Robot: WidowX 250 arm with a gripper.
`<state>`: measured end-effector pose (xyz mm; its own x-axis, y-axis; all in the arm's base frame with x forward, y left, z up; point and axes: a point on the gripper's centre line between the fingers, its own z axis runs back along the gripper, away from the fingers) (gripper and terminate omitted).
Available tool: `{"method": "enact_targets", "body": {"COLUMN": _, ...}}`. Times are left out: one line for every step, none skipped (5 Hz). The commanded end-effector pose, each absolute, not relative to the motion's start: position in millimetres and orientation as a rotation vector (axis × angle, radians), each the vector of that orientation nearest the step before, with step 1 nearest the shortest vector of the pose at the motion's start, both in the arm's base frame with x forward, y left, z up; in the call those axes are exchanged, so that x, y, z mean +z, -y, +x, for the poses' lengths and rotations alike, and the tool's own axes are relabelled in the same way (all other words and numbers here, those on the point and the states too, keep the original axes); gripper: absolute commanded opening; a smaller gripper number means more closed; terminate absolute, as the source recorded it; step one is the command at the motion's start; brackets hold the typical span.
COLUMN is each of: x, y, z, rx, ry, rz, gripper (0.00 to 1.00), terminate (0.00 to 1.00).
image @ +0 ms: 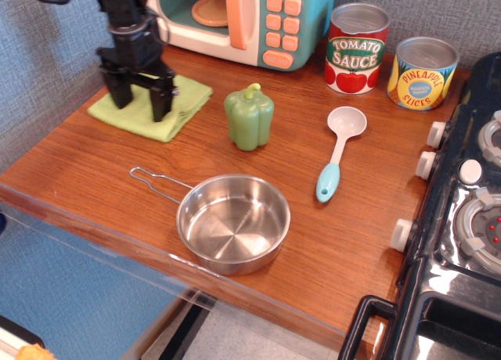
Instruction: Move the towel below the microwave
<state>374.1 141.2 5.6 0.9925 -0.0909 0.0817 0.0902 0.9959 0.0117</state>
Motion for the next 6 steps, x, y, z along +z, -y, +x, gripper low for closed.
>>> {"method": "enact_targets", "body": {"x": -10.6, "y": -105.9, "z": 393.9, "rx": -0.045, "ry": 0.049, "rz": 0.003, "gripper": 1.0, "terminate": 0.0}}
{"method": "enact_targets", "body": {"x": 3.0, "y": -104.0, "z": 405.0, "rx": -0.02, "ry": 0.058, "rz": 0.055, "gripper": 1.0, "terminate": 0.0}}
{"method": "enact_targets", "body": {"x": 47.3, "y": -101.8, "z": 413.7, "rx": 0.005, "ry": 0.132, "rz": 0.113, "gripper": 1.0, "terminate": 0.0}}
{"method": "enact_targets", "body": {"x": 90.3, "y": -92.8, "z": 423.4, "rx": -0.009, "ry": 0.208, "rz": 0.125, "gripper": 1.0, "terminate": 0.0}}
{"method": "enact_targets", "body": {"x": 123.3, "y": -90.3, "z": 423.3, "rx": -0.012, "ry": 0.263, "rz": 0.105, "gripper": 1.0, "terminate": 0.0}}
{"method": "enact_targets", "body": {"x": 147.0, "y": -95.8, "z": 412.1, "rx": 0.017, "ry": 0.297, "rz": 0.093, "gripper": 1.0, "terminate": 0.0}}
